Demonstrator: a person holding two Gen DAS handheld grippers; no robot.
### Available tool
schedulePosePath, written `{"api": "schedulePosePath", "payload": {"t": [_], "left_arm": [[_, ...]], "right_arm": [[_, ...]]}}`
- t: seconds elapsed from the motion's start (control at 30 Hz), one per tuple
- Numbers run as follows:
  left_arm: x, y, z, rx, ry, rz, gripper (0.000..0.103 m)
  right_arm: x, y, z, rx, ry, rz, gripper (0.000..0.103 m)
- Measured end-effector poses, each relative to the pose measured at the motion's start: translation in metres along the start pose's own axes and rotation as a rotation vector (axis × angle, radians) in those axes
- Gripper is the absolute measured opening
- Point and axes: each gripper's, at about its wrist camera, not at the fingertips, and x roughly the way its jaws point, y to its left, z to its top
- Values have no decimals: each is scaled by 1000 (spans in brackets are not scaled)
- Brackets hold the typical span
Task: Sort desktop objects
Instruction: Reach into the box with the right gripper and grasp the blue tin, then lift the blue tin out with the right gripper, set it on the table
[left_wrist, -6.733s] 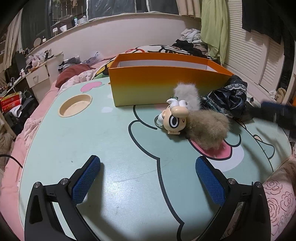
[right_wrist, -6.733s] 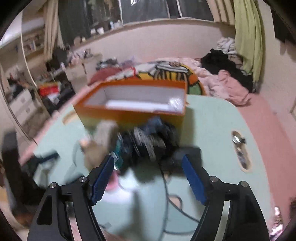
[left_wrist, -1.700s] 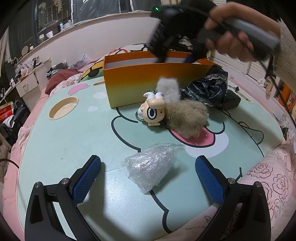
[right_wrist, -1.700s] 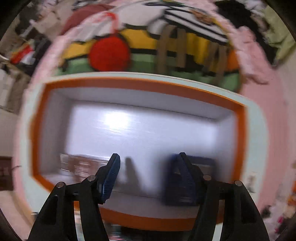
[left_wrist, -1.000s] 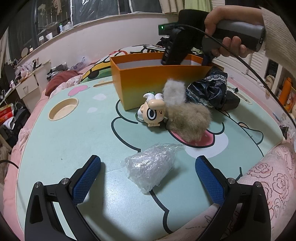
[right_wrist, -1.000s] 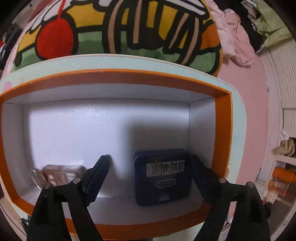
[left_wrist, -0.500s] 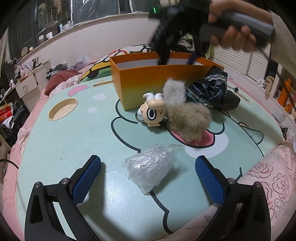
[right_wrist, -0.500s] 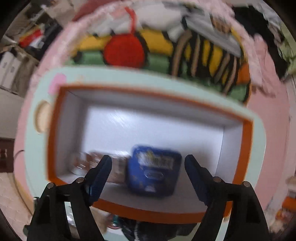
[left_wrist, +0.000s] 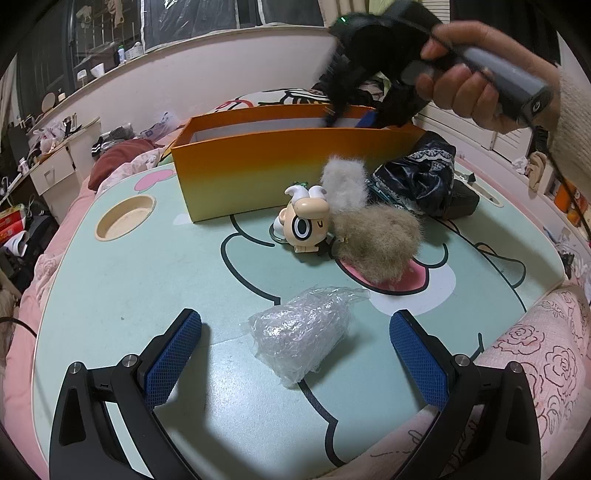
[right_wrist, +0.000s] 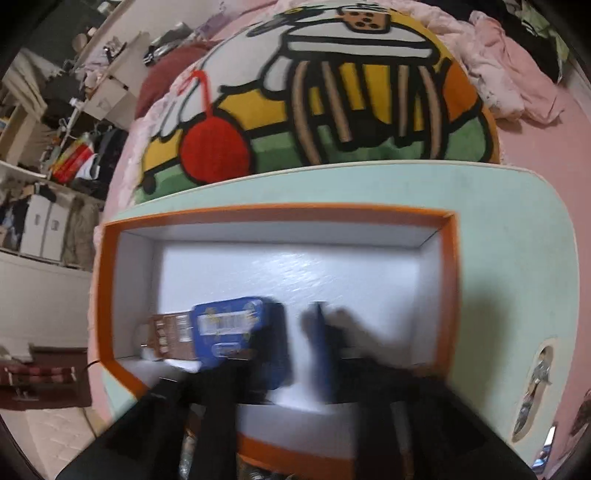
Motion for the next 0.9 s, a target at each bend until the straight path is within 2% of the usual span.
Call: {"api": "schedulePosePath", "payload": {"t": [0.03, 0.07, 0.13, 0.17, 0.27, 0.3, 0.33, 0.37, 0.47, 0.5, 0.63, 0.7, 0.77, 0.8, 0.87, 0.9], "left_arm": [[0, 0, 0, -1, 0, 1, 102], [0, 0, 0, -1, 0, 1, 102], [0, 0, 0, -2, 0, 1, 102], [1, -1, 0, -2, 0, 0, 102], [0, 0, 0, -6, 0, 1, 102], [0, -1, 0, -6, 1, 1, 102], [0, -1, 1, -7, 1, 2, 102], [0, -1, 1, -8, 1, 2, 102], [0, -1, 1, -11, -1, 5, 102], [0, -1, 1, -11, -1, 6, 102], [1, -2, 1, -13, -1, 9, 102], [1, -1, 1, -14, 0, 10, 102], [1, -1, 1, -15, -1, 10, 102], [1, -1, 1, -16, 0, 11, 102], [1, -1, 1, -19, -1, 10, 102], [0, -1, 1, -19, -2, 11, 102]], "right_arm": [[-14, 14, 6, -37, -22, -11, 63], [-11, 25, 20, -80, -29, -48, 64], [9, 57, 24, -172, 10, -179, 64], [17, 69, 23, -211, 29, -204, 68], [32, 77, 17, -260, 45, -177, 87], [33, 75, 18, -244, 48, -163, 88], [34, 69, 21, -200, 65, -129, 88], [32, 64, 25, -172, 60, -116, 83], [21, 36, 32, -19, 47, -47, 63], [16, 27, 32, 11, 37, -43, 62], [5, 30, 22, -60, -52, -152, 63], [5, 35, 14, -123, -70, -204, 70], [24, 55, 9, -223, -13, -309, 73], [32, 57, 8, -232, 1, -340, 79], [24, 47, 18, -207, 5, -290, 79], [20, 43, 22, -188, -9, -285, 67]]}}
